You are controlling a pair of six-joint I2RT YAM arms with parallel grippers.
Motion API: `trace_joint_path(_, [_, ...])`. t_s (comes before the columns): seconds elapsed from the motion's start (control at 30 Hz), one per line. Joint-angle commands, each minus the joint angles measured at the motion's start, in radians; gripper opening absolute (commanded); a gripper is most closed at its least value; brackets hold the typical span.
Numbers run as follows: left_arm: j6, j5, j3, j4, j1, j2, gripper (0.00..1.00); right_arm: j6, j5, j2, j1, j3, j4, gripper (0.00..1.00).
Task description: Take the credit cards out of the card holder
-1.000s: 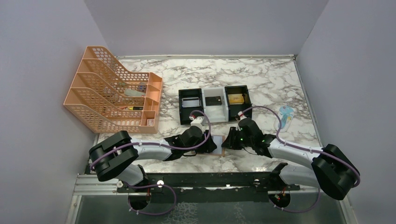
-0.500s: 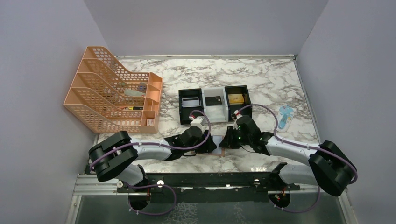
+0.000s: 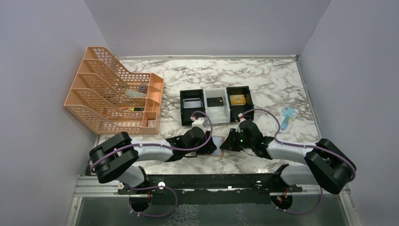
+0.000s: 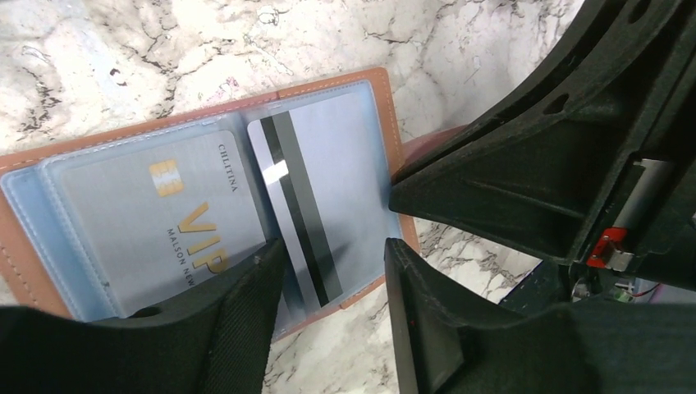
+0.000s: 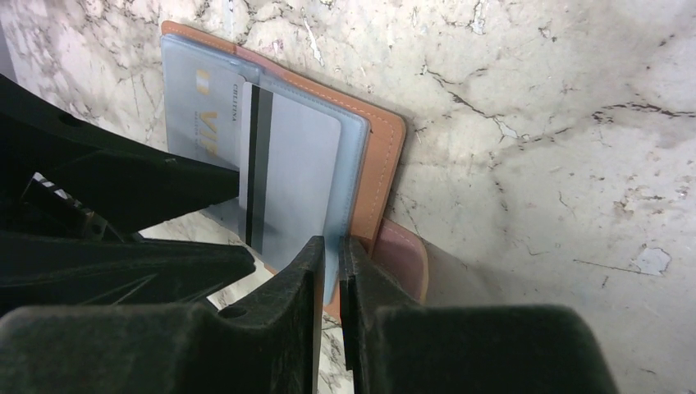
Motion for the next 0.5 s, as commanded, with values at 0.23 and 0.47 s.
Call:
trace_joint_path(0.23, [-0.047,-0.013,-0.014,0.007,-0.006,0.017,0.45,0.009,0.024,0.031,0.002,-0.073,-0.038,0.15])
trace_joint_path(0.47, [-0.110,-0.016,-0.046,0.095,-0.007,0.011,0.37,0.046,-0.027,0.079,0.002,-0.109,0.044,0.14])
